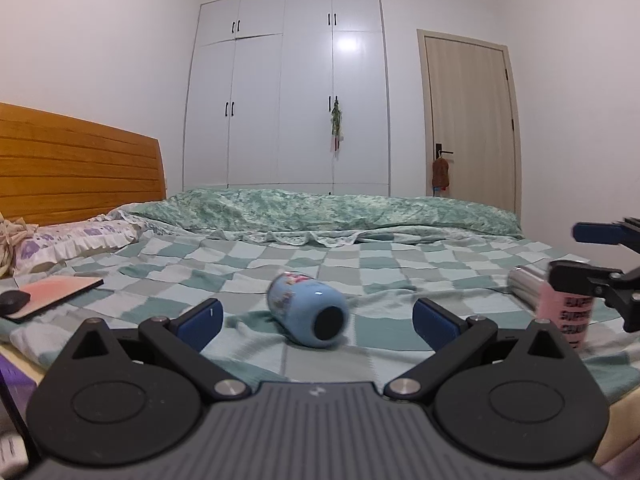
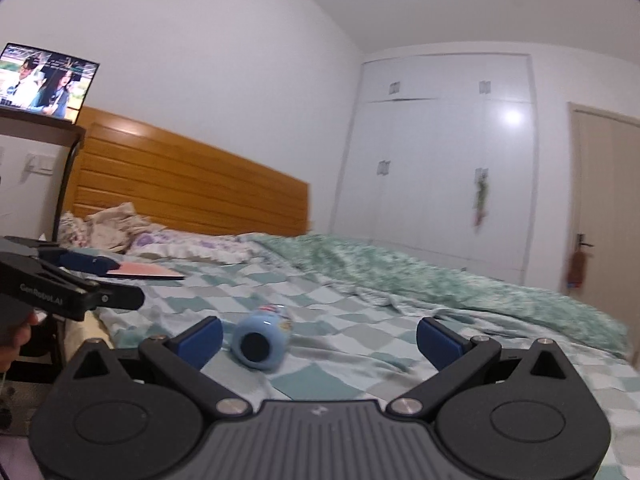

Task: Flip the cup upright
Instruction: 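Move the right tool toward the lying light-blue sticker cup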

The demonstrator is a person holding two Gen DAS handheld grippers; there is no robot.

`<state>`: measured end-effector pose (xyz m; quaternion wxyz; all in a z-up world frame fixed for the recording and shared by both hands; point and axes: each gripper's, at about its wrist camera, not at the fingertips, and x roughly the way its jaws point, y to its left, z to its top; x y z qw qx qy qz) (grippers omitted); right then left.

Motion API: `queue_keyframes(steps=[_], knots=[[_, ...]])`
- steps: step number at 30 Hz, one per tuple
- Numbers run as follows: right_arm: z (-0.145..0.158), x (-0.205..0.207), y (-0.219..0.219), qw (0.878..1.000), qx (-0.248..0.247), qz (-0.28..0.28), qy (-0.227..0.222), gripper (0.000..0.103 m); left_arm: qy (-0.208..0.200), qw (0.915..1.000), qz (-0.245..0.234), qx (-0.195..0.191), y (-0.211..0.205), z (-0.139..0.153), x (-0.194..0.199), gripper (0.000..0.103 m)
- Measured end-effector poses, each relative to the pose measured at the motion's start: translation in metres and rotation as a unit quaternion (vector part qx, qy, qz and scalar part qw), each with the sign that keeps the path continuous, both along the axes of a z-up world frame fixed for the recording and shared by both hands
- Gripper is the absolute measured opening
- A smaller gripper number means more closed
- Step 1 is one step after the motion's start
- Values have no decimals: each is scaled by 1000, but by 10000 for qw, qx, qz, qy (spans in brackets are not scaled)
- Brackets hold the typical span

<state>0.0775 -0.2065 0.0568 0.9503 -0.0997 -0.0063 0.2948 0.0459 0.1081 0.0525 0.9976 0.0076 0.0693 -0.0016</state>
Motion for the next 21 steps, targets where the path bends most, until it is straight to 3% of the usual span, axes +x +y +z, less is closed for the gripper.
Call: queue_keyframes(steps=[7, 21], knots=[[6, 64, 57, 9981, -225, 547, 182, 103, 159, 9998, 40, 103, 30, 1, 36, 103], [-1, 184, 130, 9863, -679, 1375, 612, 103, 608, 9977, 114, 290, 68, -8, 103, 103]])
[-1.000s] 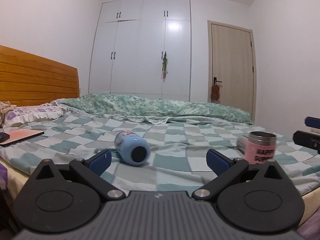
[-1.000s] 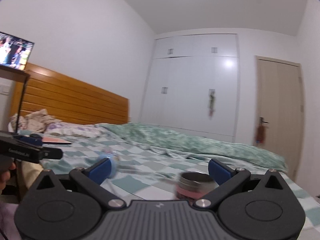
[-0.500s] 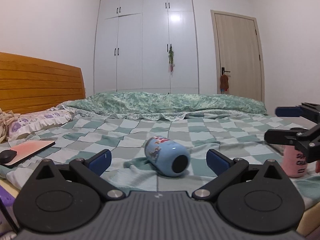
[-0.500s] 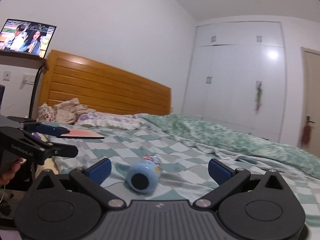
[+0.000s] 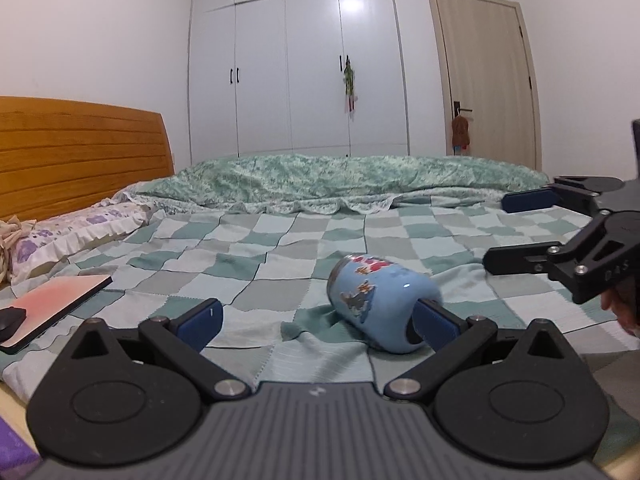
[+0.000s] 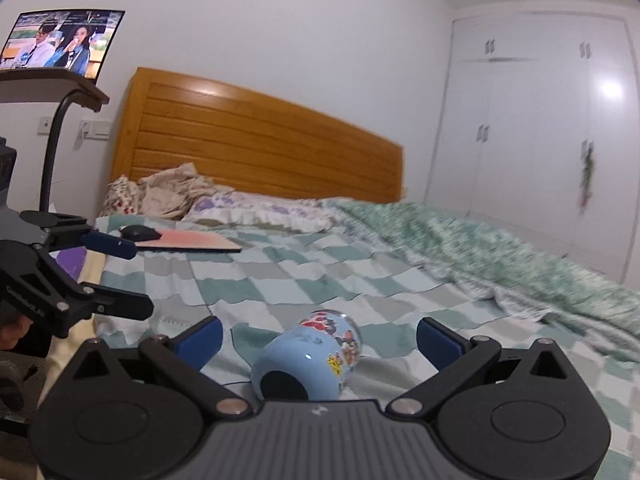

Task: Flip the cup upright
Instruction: 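Move the right tool toward the lying light-blue sticker cup, then close the right gripper around the light-blue cup's body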

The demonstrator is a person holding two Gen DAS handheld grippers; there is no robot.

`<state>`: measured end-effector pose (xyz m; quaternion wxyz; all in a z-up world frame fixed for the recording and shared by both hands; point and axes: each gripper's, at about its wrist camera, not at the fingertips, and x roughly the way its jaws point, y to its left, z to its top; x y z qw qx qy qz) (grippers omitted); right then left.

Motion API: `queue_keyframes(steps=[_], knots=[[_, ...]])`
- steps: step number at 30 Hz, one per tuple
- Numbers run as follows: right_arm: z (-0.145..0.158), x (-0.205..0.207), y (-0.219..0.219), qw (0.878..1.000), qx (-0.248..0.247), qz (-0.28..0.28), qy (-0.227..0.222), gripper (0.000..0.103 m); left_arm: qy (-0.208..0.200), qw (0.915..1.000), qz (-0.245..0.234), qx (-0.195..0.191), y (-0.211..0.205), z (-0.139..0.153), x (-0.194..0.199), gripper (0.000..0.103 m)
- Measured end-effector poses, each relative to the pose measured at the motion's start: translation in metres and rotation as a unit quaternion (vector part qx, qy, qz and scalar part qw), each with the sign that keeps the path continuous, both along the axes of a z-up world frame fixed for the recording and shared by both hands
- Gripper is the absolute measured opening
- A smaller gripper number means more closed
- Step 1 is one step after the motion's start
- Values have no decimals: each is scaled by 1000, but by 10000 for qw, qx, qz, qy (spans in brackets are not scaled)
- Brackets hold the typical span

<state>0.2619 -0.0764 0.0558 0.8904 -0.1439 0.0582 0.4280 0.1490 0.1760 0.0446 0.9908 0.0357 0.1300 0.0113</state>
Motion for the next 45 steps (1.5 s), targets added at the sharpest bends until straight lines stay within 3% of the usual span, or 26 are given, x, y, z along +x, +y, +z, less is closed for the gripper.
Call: queue_keyframes(steps=[5, 12, 16, 19, 22, 24, 27, 39, 45], knots=[[-5, 43, 28, 9986, -181, 339, 359, 103, 210, 9996, 3, 196, 10, -5, 25, 103], [-5, 105, 71, 9845, -510, 557, 1584, 103, 510, 9982, -40, 324, 28, -13, 62, 103], [-15, 129, 95, 9665, -685, 332, 2452, 103, 672, 9973, -68, 295, 37, -22, 78, 103], [-26, 136, 102, 9547, -808, 86, 2863, 103, 813, 9961, -53, 338, 41, -26, 85, 103], [-39, 144, 105, 9362, -848, -130, 3408, 102, 867, 9955, -116, 364, 41, -28, 88, 103], [-46, 149, 106, 9222, -817, -274, 3770, 93, 869, 9954, -129, 376, 42, -28, 88, 103], [-54, 155, 105, 9024, -691, -381, 4237, 90, 861, 9956, -132, 344, 43, -27, 88, 103], [-46, 144, 93, 8814, -139, -805, 4653, 88, 776, 9965, -288, 131, 42, -18, 71, 103], [-36, 119, 77, 8769, 258, -1012, 4692, 87, 654, 9970, -402, 59, 41, -2, 50, 103]])
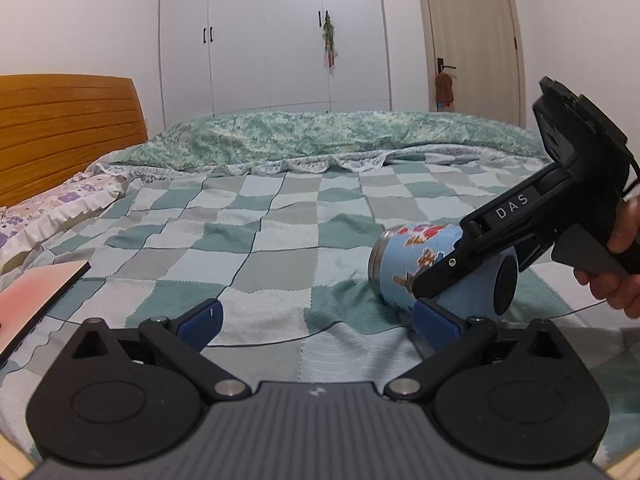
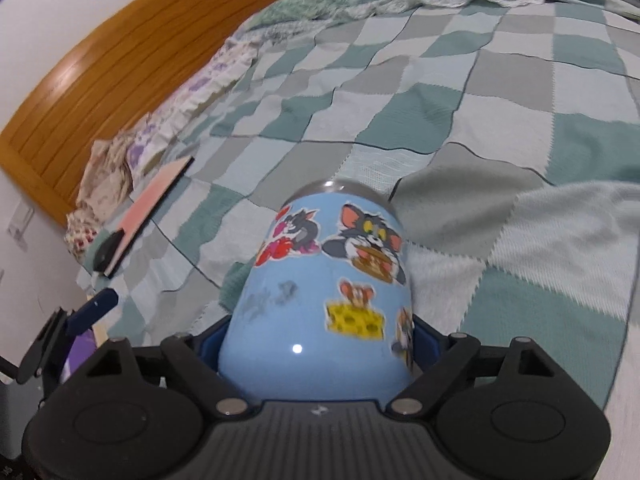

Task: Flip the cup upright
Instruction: 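Close the right gripper around the light-blue cup's body, then lift the light-blue cup with the right gripper and rotate it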

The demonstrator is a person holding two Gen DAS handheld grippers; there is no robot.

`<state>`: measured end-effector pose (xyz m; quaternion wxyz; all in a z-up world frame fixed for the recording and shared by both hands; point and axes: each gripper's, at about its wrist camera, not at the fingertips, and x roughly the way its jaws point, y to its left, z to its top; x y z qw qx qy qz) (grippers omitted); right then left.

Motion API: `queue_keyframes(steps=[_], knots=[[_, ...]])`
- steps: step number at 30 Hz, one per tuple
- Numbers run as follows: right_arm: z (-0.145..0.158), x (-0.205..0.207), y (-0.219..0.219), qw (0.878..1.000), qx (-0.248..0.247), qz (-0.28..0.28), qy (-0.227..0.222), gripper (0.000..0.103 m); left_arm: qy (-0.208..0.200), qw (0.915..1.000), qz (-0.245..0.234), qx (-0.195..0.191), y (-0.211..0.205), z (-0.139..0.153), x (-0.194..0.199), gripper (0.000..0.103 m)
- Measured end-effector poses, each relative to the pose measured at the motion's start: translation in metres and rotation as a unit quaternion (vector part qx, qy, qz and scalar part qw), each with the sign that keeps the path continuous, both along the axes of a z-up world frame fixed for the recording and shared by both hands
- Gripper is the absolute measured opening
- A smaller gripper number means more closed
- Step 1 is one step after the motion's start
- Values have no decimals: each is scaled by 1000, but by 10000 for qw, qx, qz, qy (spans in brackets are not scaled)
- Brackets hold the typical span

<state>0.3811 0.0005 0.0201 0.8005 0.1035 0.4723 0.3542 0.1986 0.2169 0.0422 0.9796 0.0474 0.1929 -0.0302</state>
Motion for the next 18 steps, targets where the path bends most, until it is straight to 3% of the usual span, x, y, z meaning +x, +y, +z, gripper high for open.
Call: queue_keyframes(steps=[12, 18], knots=[[23, -105, -53, 9932, 726, -906, -109, 84, -208, 9988, -376, -221, -28, 27, -70, 103], [19, -158, -83, 9856, 715, -1477, -412, 83, -212, 9971, -641, -338, -46, 28, -100, 103]])
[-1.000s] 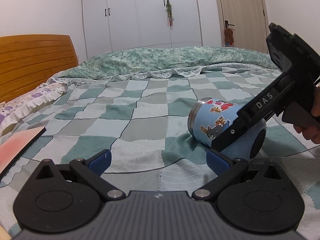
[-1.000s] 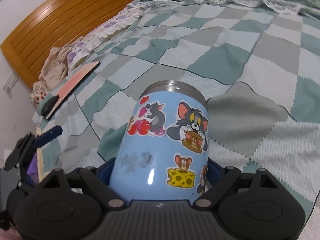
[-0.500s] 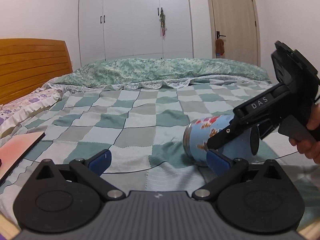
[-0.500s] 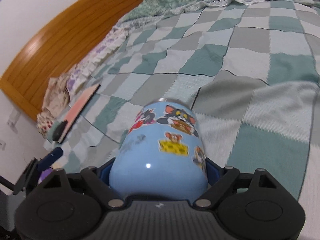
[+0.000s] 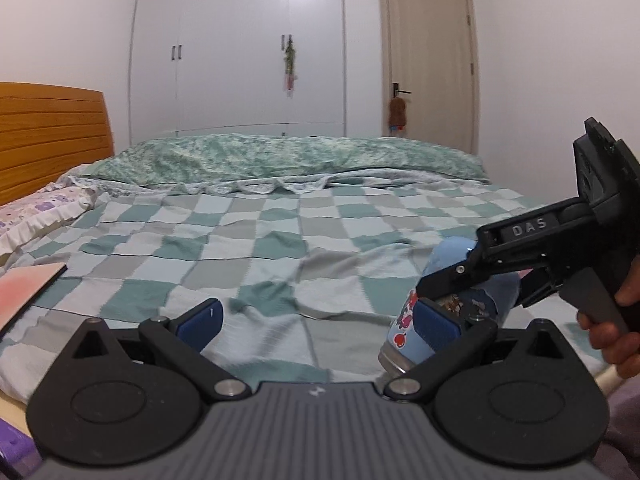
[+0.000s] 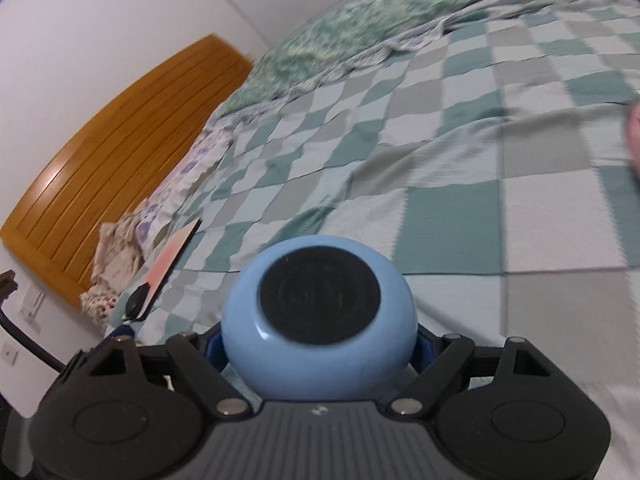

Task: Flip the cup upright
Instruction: 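Lift the light-blue cup with the right gripper and rotate it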

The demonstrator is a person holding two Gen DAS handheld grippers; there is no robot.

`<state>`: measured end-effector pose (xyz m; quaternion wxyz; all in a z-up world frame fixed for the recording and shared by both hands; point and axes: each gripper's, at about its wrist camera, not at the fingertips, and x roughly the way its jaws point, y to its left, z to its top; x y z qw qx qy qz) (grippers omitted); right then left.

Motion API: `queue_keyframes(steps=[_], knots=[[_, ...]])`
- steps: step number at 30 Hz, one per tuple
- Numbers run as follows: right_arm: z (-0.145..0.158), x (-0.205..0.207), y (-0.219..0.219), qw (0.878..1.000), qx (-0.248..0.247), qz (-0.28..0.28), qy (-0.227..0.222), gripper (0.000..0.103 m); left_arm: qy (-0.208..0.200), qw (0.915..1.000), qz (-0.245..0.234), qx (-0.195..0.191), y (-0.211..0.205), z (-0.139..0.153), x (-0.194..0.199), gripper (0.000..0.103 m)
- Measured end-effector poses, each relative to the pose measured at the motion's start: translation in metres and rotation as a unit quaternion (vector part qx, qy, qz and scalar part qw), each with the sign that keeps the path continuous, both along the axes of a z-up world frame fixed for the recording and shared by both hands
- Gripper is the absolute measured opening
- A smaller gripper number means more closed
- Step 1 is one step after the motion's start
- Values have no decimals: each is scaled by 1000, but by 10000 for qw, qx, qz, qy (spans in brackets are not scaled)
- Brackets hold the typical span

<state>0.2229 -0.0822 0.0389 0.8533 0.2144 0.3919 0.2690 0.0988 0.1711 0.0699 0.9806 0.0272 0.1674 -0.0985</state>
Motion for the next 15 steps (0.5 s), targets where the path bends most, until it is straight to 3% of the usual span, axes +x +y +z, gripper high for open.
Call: queue_keyframes(steps=[6, 9, 12, 15], knots=[[14, -22, -10, 9972, -221, -404, -596, 83, -35, 9998, -169, 24, -12, 1, -18, 103], [25, -24, -3, 9906, -596, -500, -1121, 83, -40, 9999, -98, -19, -12, 2, -19, 103], [32, -21, 14, 9737, -1232, -578, -1829, 83, -9, 10000, -44, -69, -10, 2, -18, 103], [30, -20, 33, 9440, -1947, -634, -2586, 83, 17, 10000, -44, -53, -11, 1, -16, 103]])
